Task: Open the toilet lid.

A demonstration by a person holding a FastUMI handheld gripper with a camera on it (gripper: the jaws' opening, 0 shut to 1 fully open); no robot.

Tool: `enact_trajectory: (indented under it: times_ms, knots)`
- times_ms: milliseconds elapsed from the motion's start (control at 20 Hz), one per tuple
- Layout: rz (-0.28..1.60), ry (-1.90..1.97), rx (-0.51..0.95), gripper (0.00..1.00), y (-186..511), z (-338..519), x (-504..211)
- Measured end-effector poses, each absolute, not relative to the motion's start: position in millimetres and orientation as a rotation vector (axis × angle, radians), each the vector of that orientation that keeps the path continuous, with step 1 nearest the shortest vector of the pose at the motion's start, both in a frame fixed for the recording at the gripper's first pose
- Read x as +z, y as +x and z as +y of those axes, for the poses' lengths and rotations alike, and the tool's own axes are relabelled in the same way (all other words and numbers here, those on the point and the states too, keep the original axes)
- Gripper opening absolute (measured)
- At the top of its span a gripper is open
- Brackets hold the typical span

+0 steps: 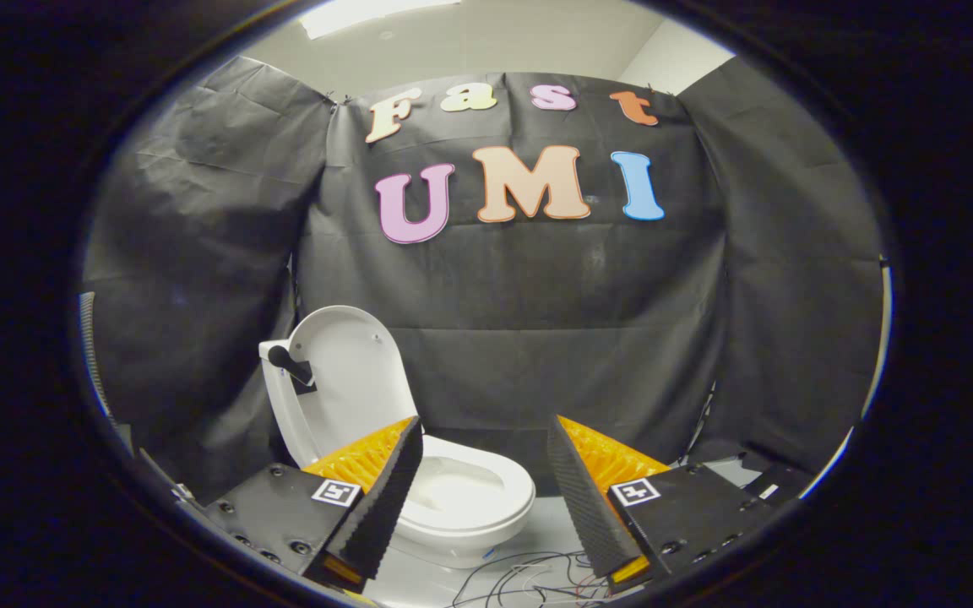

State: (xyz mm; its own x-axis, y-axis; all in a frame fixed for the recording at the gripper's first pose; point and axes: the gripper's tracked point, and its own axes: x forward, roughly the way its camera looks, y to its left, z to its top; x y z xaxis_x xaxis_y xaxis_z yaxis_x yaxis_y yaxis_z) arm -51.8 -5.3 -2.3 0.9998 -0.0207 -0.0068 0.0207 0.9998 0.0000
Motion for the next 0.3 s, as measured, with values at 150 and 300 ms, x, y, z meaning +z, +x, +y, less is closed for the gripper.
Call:
enact_trajectory:
  times_ms: [150, 300]
  knots:
    - [0.007, 0.0, -0.021, 0.92, -51.6, -5.1, -2.3]
    - [0.007, 0.0, -0.021, 0.92, -52.1, -5.2, -2.5]
